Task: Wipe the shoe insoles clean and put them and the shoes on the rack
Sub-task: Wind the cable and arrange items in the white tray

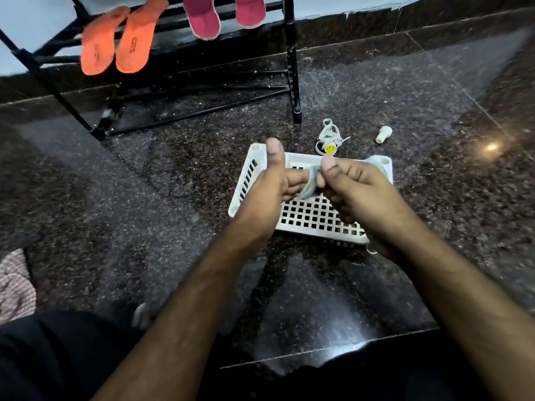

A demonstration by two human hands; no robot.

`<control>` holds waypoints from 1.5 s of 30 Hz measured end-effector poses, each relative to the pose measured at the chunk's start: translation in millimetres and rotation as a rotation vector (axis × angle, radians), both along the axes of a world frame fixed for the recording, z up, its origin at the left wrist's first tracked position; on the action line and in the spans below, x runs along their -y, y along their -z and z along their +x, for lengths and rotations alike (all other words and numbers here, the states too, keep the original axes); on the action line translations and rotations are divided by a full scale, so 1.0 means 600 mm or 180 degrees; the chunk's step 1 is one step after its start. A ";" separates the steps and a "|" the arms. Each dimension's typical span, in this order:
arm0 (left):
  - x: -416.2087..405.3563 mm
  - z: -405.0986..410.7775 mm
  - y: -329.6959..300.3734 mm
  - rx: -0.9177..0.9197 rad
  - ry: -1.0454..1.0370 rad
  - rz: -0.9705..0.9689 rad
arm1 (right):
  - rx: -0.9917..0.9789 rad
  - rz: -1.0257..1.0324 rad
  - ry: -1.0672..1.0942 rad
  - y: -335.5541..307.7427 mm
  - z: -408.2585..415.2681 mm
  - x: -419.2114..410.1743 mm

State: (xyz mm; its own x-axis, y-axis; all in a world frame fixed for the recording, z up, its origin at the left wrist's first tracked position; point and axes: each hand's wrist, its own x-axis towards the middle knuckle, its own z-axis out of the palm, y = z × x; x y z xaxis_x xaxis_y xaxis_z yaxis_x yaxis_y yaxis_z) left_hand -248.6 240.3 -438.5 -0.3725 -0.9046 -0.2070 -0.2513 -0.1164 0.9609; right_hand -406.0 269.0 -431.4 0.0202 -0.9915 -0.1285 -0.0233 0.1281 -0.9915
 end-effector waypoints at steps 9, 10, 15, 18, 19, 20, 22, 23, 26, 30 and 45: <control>-0.001 0.020 -0.024 -0.1695 -0.0827 0.0506 | -0.0809 0.0428 -0.0431 0.031 -0.005 0.001; -0.002 0.018 -0.024 -0.1392 -0.0766 0.0388 | -0.0625 0.0413 -0.0141 0.027 -0.005 0.003; -0.009 0.000 -0.020 -0.0389 0.0144 0.0295 | -0.0420 -0.0367 0.0174 0.012 -0.003 0.004; 0.002 -0.008 0.000 -0.0492 -0.0023 0.0230 | -0.1515 -0.0984 -0.0006 0.022 0.001 -0.001; 0.005 -0.009 0.005 -0.0587 -0.0121 0.0213 | -0.1818 -0.1069 0.0043 0.026 0.003 -0.001; 0.006 -0.009 0.008 -0.0717 -0.0291 0.0230 | -0.1861 -0.1067 0.0088 0.027 0.005 -0.001; 0.000 -0.011 0.007 -0.1058 -0.0728 0.0301 | -0.1352 -0.0842 0.0017 0.025 0.013 -0.001; -0.004 -0.013 0.005 -0.1190 -0.0895 0.0347 | -0.1083 -0.0709 -0.0063 0.023 0.015 -0.002; -0.009 -0.011 0.007 -0.1409 -0.1118 0.0549 | -0.1062 -0.0549 -0.0045 0.025 0.018 -0.003; -0.007 -0.009 0.005 -0.1671 -0.1176 0.0721 | -0.1559 -0.0621 0.0376 0.027 0.016 -0.006; -0.022 -0.030 0.004 -0.2164 -0.1172 0.0989 | -0.3436 -0.1290 0.0766 0.012 0.020 -0.021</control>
State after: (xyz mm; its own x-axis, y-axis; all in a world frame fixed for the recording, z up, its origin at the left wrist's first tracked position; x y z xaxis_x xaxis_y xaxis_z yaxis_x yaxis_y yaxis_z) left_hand -266.4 253.2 -440.7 -0.1980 -0.9318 -0.3041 0.4782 -0.3627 0.7999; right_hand -393.8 281.6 -438.3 -0.0994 -0.9272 0.3611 -0.8939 -0.0763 -0.4418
